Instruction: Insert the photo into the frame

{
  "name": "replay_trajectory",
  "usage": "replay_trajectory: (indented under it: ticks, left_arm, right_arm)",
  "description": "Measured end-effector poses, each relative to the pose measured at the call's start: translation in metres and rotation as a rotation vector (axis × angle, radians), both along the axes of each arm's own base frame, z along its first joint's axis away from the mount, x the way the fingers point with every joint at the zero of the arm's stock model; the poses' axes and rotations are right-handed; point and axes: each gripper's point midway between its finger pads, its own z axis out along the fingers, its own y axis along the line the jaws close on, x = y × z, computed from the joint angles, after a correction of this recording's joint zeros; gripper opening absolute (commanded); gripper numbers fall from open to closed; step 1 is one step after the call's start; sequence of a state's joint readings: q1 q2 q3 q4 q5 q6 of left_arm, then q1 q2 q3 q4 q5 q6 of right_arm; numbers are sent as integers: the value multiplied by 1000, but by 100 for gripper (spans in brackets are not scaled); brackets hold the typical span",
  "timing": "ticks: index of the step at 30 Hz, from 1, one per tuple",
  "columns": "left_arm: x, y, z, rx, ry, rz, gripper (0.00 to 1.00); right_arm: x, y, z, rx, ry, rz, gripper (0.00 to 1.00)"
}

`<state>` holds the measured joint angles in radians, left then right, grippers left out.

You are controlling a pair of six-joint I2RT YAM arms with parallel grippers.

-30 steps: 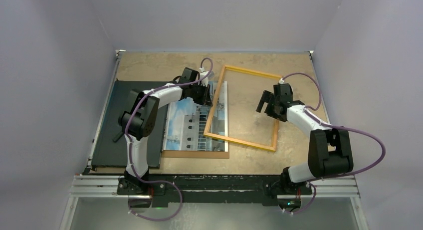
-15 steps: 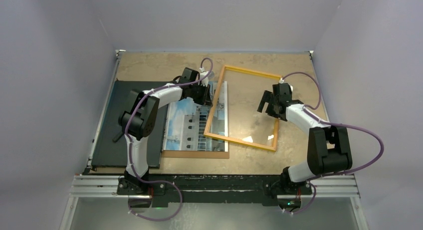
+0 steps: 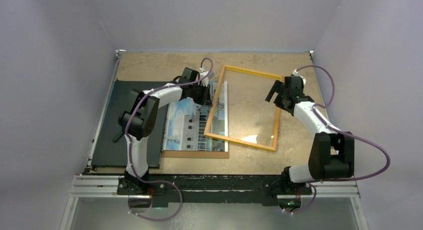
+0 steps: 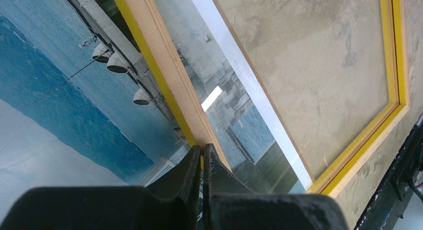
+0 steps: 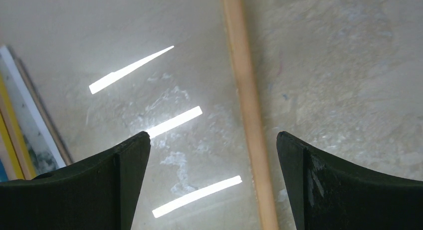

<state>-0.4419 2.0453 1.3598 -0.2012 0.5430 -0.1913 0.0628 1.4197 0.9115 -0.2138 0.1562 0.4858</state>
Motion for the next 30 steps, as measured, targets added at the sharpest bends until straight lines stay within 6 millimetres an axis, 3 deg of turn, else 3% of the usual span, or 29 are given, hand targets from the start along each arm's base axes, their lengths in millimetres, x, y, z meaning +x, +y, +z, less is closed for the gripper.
replay_trajectory:
  ticks: [4,11,14,20,27,30]
  left_arm:
    - [0,-1,0,0,0,-1,0]
    - [-7,-12,1,-3,-5,-29,0]
    - [-13,-22,1,-8,-4,-52,0]
    - [-22,-45,0,-21,-4,-103,0]
    - [-24,-76,1,-39,-11,-162,0]
    - [-26,-87,2,-44,-18,-181,0]
  right_arm:
    - [5,-23,1,23,-9,-94,99]
    - [21,-22,-21,60,51,-126,99]
    - [25,-24,-22,69,49,-137,99]
    - [34,-24,-8,78,-2,-138,99]
    - [35,-19,26,107,-92,-113,99]
    - [32,-16,32,118,-114,-100,99]
